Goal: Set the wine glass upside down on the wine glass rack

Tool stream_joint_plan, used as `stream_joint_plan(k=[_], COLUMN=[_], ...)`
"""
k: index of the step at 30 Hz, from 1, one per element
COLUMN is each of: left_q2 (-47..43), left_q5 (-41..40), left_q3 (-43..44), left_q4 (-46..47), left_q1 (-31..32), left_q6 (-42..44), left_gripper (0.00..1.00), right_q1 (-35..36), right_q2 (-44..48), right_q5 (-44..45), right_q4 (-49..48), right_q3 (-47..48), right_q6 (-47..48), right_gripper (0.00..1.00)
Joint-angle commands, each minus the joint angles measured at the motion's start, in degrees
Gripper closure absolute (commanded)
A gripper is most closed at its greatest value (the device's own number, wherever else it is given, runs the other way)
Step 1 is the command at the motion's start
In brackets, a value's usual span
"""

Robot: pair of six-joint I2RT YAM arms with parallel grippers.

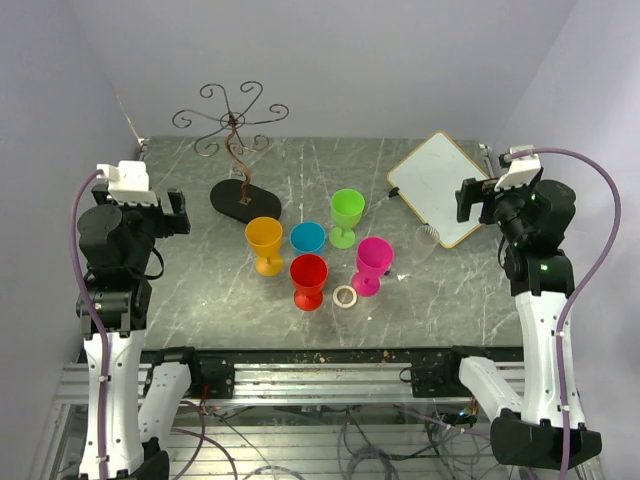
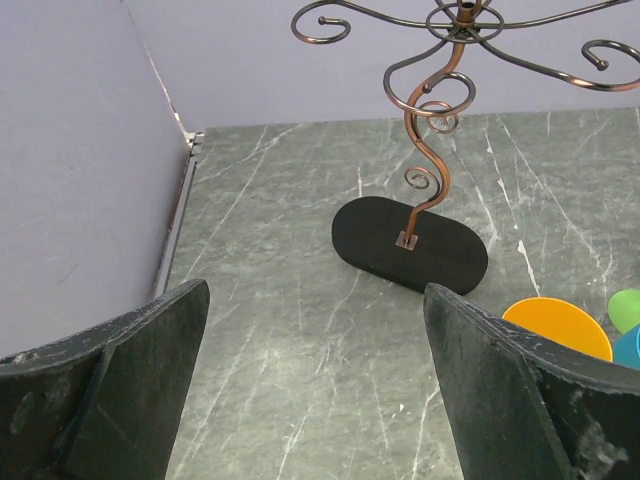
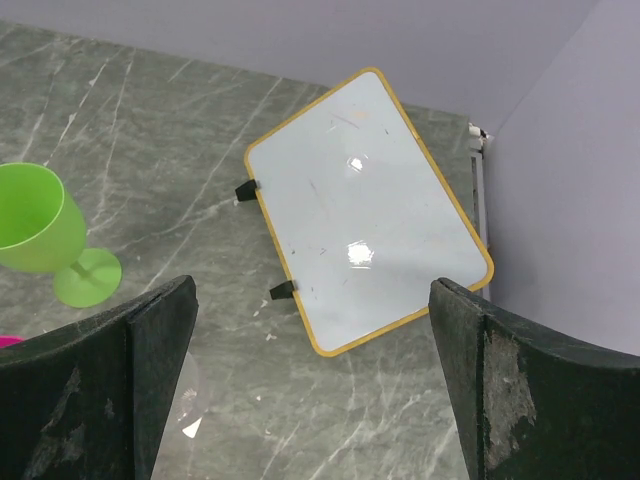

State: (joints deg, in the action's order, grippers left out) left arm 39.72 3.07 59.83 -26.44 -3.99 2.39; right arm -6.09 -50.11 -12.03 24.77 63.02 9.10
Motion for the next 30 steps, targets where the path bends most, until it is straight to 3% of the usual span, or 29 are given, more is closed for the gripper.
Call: stream_joint_plan(k=[1,7,12,20,30], left_q2=[0.2,0.8,1.8,6.1,24.3], left_q5=[-0.6,-0.5,4.8,17.0,23.0], left_q3=[2.1,3.2,5.5,9.8,24.2], left_q4=[3.2,2.9,0.8,1.7,-3.6], left_q1=[-0.8,-0.8,-0.8,-0.8,-0.6], left_q6=[0.1,0.1,2.3,6.0,8.1], left_gripper=[0.01,0.01,0.01,0.03,0.04], right_q1=[-0.5,-0.6,-0.5,0.7,6.1], right_q2=[-0.3,-1.5,-2.2,-5.8,-9.0], right_q5=[0.2,-0.5,-1.1,-13.2,-18.3], right_q4=[-1.2,-0.4,1.0,0.9,-2.9], right_q3=[2.0,3.3,5.5,4.8,3.4], right_q6=[0.1,1.0,2.8,13.5,17.0], right_gripper=[0.00,0.00,0.00,0.00,0.00])
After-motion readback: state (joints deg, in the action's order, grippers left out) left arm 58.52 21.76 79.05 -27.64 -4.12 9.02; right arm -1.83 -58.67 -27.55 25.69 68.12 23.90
